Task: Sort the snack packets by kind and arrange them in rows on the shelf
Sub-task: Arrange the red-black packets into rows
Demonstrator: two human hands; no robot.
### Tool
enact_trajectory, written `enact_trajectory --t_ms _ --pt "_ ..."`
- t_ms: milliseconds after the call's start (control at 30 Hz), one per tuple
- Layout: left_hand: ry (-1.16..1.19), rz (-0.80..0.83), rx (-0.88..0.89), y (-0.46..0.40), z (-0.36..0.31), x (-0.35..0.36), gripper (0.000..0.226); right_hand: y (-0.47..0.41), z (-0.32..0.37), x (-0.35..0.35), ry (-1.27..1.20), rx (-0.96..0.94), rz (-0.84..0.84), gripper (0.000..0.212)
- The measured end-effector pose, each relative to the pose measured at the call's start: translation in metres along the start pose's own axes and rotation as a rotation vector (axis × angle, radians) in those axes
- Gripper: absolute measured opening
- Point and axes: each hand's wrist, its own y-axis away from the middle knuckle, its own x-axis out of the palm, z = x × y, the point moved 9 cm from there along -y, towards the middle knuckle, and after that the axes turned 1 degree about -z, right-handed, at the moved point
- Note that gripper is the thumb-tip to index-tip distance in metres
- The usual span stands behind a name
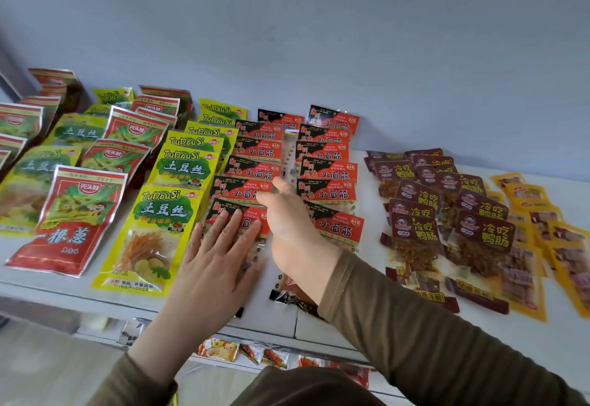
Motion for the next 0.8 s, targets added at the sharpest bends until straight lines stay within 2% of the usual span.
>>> enact_trajectory --t_ms 133,200,267,367,467,633,800 --pt "0.039 -0.075 0.041 -0.002 -0.014 -0.021 0.067 0.001 0.034 -0.028 0.028 -0.232 -0.001 0.053" --pt "0.059 -0.088 0.115 -0.006 -0.034 -0.027 0.063 -0.003 0.056 -0.066 0.065 -0.355 -0.100 0.046" --pt "0.061 -0.065 0.239 -0.010 -0.064 -0.025 0.059 -0.011 0.068 -0.107 0.109 -0.394 -0.211 0.041" --pt "0.040 0.019 0.400 -0.017 -0.108 -0.012 0.060 -0.025 0.061 -0.145 0.188 -0.303 -0.268 0.039" --pt "0.036 0.094 0.459 -0.026 -0.131 0.001 0.064 -0.035 0.038 -0.149 0.201 -0.171 -0.176 0.038" --pt "0.024 0.109 0.373 -0.032 -0.135 0.016 0.067 -0.047 0.013 -0.148 -0.010 -0.079 -0.102 0.035" --pt "0.022 0.095 0.297 -0.030 -0.133 0.016 0.071 -0.048 0.000 -0.137 -0.047 -0.049 -0.058 0.047"
